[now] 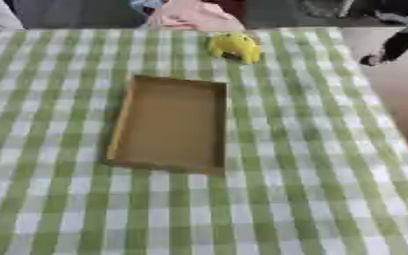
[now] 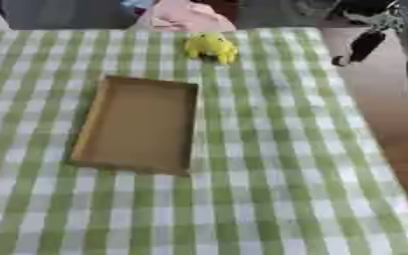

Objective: Pick up objects on the table and place them in the box.

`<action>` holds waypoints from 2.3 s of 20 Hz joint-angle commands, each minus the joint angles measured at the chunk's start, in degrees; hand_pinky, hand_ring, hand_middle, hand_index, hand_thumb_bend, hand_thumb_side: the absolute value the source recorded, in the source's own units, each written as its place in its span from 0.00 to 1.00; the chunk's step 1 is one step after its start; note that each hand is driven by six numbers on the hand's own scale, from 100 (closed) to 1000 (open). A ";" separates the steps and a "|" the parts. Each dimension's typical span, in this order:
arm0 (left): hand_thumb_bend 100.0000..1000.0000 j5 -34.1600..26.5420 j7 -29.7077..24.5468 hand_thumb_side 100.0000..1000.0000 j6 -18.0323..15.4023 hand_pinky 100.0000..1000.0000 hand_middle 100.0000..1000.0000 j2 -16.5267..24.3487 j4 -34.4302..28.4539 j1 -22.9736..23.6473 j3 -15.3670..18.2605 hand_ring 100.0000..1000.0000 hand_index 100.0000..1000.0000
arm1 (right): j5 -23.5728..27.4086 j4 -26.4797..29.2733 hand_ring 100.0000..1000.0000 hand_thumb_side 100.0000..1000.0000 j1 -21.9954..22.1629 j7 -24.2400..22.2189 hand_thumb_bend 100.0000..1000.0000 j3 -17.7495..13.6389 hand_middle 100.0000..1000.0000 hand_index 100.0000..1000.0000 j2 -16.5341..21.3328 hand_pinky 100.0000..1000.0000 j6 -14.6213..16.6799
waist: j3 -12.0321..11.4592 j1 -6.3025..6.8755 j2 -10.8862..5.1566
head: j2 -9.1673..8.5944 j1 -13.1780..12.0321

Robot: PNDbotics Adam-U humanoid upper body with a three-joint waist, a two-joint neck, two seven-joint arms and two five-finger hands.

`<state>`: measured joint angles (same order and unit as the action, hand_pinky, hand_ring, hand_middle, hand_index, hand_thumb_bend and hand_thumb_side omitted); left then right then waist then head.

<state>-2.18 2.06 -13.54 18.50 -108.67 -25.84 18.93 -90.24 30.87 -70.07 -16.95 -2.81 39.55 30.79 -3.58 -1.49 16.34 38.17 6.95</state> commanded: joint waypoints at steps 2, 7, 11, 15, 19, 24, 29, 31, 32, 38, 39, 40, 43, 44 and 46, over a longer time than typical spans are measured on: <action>0.00 0.14 -0.24 0.82 0.02 0.30 0.60 0.66 -0.77 -0.51 0.07 0.57 0.62 | 1.79 2.02 0.95 0.37 -1.73 0.05 0.40 -0.19 0.92 0.96 1.32 0.89 0.89 | -0.07 0.07 -0.97 | -0.52 0.26; 0.00 0.08 -0.37 0.82 0.07 0.30 0.60 0.56 -0.81 -0.46 0.06 0.57 0.62 | 4.12 2.72 0.93 0.34 -2.14 0.14 0.36 0.33 0.91 0.97 0.50 0.88 1.90 | -0.25 0.03 -0.98 | -0.55 0.40; 0.00 0.02 -0.51 0.82 0.13 0.30 0.60 0.47 -0.83 -0.43 0.02 0.57 0.62 | 6.43 3.00 0.92 0.30 -2.61 -0.29 0.29 0.43 0.90 0.97 -0.39 0.87 1.93 | -0.41 -0.03 -0.97 | -0.50 0.52; 0.00 -0.06 -0.69 0.82 0.17 0.30 0.60 0.35 -0.89 -0.46 -0.05 0.57 0.62 | 8.86 3.16 0.91 0.25 -3.29 -1.47 0.22 0.51 0.89 0.98 -1.78 0.87 2.28 | -0.59 -0.05 -0.94 | -0.48 0.75; 0.00 -0.15 -0.84 0.82 0.24 0.30 0.60 0.22 -0.93 -0.48 -0.14 0.57 0.62 | 12.07 3.15 0.88 0.18 -4.04 -3.37 0.06 0.45 0.87 0.98 -3.45 0.86 2.65 | -0.85 -0.11 -0.90 | -0.46 1.08; 0.00 -0.26 -1.09 0.81 0.37 0.30 0.60 0.00 -1.09 -0.64 -0.29 0.58 0.62 | 17.13 3.22 0.87 0.14 -4.65 -6.74 0.00 0.65 0.86 0.99 -5.10 0.85 2.72 | -1.38 -0.31 -0.83 | -0.61 1.57; 0.00 -0.39 -1.34 0.81 0.54 0.30 0.60 -0.17 -1.25 -0.84 -0.45 0.57 0.62 | 21.43 4.07 0.87 0.11 -4.39 -9.35 0.00 1.01 0.86 0.99 -5.40 0.85 2.86 | -2.03 -0.57 -0.67 | -0.74 2.02; 0.00 -0.45 -1.50 0.81 0.61 0.30 0.60 -0.25 -1.29 -0.89 -0.55 0.57 0.62 | 22.81 4.22 0.87 0.09 -4.50 -10.34 0.00 0.92 0.85 1.00 -5.71 0.85 2.56 | -2.21 -0.65 -0.61 | -0.78 2.16; 0.00 -0.48 -1.61 0.81 0.64 0.30 0.60 -0.30 -1.29 -0.92 -0.61 0.57 0.62 | 23.41 4.30 0.87 0.13 -4.56 -10.78 0.00 0.84 0.85 1.00 -5.89 0.85 2.37 | -2.30 -0.69 -0.59 | -0.79 2.24; 0.00 -0.63 -1.94 0.80 0.75 0.30 0.60 -0.51 -1.43 -1.22 -0.77 0.57 0.62 | 24.58 5.52 0.87 0.45 -4.98 -11.85 0.00 0.46 0.87 1.00 -6.96 0.86 1.21 | -2.91 -0.88 -0.39 | -1.18 3.00; 0.00 -0.65 -1.98 0.80 0.78 0.30 0.60 -0.52 -1.45 -1.27 -0.78 0.57 0.62 | 24.25 5.78 0.87 0.45 -5.04 -11.75 0.00 0.41 0.87 1.00 -7.11 0.86 1.08 | -3.02 -0.93 -0.32 | -1.28 3.09; 0.00 -0.65 -2.02 0.80 0.80 0.30 0.60 -0.54 -1.46 -1.30 -0.78 0.57 0.62 | 23.86 5.98 0.87 0.46 -5.09 -11.60 0.00 0.35 0.87 1.00 -7.25 0.86 0.98 | -3.12 -0.98 -0.24 | -1.34 3.15; 0.00 -0.67 -2.20 0.80 0.86 0.30 0.60 -0.58 -1.54 -1.44 -0.80 0.57 0.61 | 22.63 6.24 0.87 0.53 -5.35 -10.91 0.00 0.07 0.87 1.00 -7.58 0.87 0.67 | -3.41 -1.19 0.10 | -1.58 3.29; 0.00 -0.67 -2.28 0.80 0.88 0.30 0.60 -0.58 -1.58 -1.49 -0.79 0.57 0.61 | 22.30 6.26 0.87 0.51 -5.47 -10.66 0.00 -0.07 0.87 1.00 -7.68 0.87 0.52 | -3.52 -1.29 0.27 | -1.67 3.35; 0.00 -0.67 -2.39 0.80 0.94 0.30 0.60 -0.57 -1.65 -1.61 -0.73 0.57 0.61 | 21.73 6.26 0.87 0.54 -5.63 -10.12 0.00 -0.27 0.87 1.00 -7.85 0.87 0.29 | -3.74 -1.48 0.61 | -1.85 3.44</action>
<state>-2.59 -0.03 -12.54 17.04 -109.22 -26.46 18.23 -67.85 35.72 -74.10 -27.60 -2.52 30.82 31.25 -7.34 -3.22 18.12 37.12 10.21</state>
